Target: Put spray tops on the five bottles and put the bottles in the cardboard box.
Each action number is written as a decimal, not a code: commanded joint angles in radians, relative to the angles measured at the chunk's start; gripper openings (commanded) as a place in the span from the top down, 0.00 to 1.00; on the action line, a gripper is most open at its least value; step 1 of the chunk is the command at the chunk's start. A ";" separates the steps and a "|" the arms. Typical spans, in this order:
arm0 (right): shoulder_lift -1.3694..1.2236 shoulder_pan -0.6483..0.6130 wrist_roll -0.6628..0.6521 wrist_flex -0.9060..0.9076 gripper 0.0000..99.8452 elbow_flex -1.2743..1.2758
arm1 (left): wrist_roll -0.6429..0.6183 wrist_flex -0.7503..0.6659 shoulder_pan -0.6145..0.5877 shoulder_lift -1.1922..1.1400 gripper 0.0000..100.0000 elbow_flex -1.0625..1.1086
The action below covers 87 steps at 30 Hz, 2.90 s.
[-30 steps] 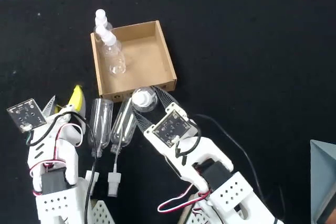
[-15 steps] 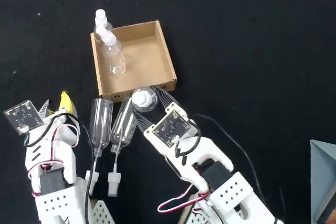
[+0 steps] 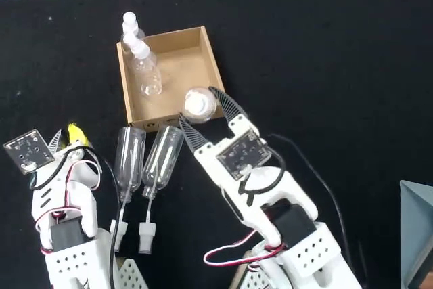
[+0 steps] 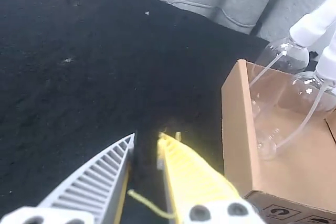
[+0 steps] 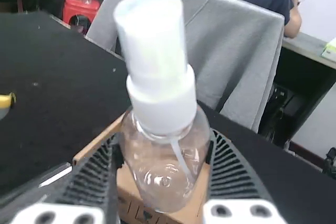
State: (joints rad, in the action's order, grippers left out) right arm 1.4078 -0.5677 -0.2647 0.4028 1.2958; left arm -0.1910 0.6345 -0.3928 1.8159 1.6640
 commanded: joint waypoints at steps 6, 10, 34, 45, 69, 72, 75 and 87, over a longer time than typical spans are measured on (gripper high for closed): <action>-0.188 -0.015 0.014 0.003 0.91 -0.225 | 0.009 -0.020 -0.010 0.009 0.97 -0.013; -0.355 -0.009 0.014 0.003 0.91 -0.341 | 0.009 -0.021 -0.010 0.009 0.97 -0.013; -0.834 -0.031 0.233 -0.206 0.90 -0.535 | 0.009 -0.127 -0.031 0.009 0.97 0.036; -0.998 -0.031 0.233 -0.331 0.91 -0.539 | 0.009 -0.127 -0.030 0.009 0.97 0.036; -1.224 -0.071 0.233 -0.534 0.90 -0.541 | 0.009 -0.127 -0.030 0.009 0.97 0.036; -1.245 -0.080 0.233 -0.551 0.90 -0.541 | 0.009 -0.127 -0.028 0.009 0.97 0.036; -1.273 -0.081 0.233 -0.571 0.90 -0.541 | 0.009 -0.126 -0.027 0.009 0.97 0.036; -1.357 -0.081 0.233 -0.628 0.90 -0.542 | 0.009 -0.126 -0.028 0.008 0.97 0.036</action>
State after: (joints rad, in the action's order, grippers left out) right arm 0.0437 -0.6276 -0.0391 -0.1910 0.8401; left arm -0.1910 0.5363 -0.4158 1.8159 1.6747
